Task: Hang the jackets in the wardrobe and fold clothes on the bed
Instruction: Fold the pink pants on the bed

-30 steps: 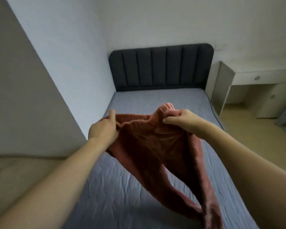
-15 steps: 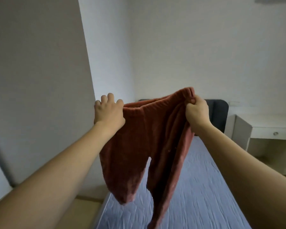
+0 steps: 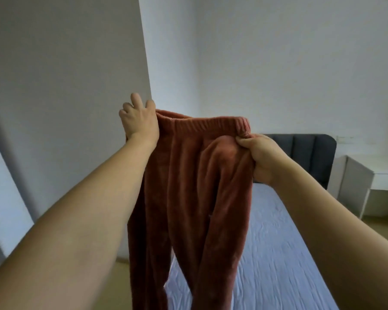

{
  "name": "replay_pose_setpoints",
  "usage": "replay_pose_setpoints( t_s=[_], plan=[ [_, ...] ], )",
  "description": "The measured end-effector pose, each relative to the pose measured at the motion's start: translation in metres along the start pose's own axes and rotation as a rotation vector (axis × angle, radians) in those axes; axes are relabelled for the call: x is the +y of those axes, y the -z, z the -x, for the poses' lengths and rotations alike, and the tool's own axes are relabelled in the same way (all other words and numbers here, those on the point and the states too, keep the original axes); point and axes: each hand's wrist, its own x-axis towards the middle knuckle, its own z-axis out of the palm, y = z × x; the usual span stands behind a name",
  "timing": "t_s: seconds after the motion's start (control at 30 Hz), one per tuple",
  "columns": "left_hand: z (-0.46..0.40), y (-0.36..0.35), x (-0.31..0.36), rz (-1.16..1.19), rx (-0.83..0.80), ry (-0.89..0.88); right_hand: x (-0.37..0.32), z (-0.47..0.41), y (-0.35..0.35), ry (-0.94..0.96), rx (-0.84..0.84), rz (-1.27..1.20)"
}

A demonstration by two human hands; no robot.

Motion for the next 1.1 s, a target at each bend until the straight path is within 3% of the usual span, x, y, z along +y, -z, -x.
replay_pose_setpoints(
  t_s=[0.13, 0.3, 0.5, 0.63, 0.7, 0.8, 0.83, 0.9, 0.97, 1.03, 1.1],
  plan=[
    [-0.008, -0.04, 0.052, 0.063, -0.094, -0.082, 0.038, -0.014, 0.027, -0.064, 0.085, 0.041],
    [0.054, -0.115, 0.184, 0.198, -0.245, -0.273, 0.119, -0.023, 0.15, -0.32, 0.323, 0.037],
    [0.223, -0.23, 0.39, 0.253, -0.564, -0.502, 0.267, -0.009, 0.353, -0.614, 0.547, -0.086],
    [0.387, -0.338, 0.539, 0.313, -0.68, -0.613, 0.399, -0.002, 0.522, -0.598, 0.729, -0.035],
    [0.488, -0.398, 0.603, 0.365, -0.762, -0.589, 0.474, 0.005, 0.609, -0.557, 0.872, 0.134],
    [0.655, -0.48, 0.653, 0.402, -1.053, -0.574, 0.603, 0.036, 0.707, -0.629, 0.989, 0.788],
    [0.707, -0.506, 0.656, 0.402, -1.14, -0.586, 0.646, 0.049, 0.722, -0.617, 0.931, 1.004],
    [0.794, -0.554, 0.646, 0.344, -1.244, -0.627, 0.729, 0.071, 0.734, -0.567, 0.629, 1.311],
    [0.849, -0.591, 0.636, 0.318, -1.161, -0.664, 0.798, 0.082, 0.74, -0.529, 0.401, 1.485],
    [0.871, -0.616, 0.637, 0.375, -0.975, -0.659, 0.842, 0.083, 0.748, -0.445, 0.424, 1.626],
    [0.874, -0.632, 0.643, 0.447, -0.878, -0.626, 0.865, 0.078, 0.754, -0.317, 0.553, 1.705]
  ],
)
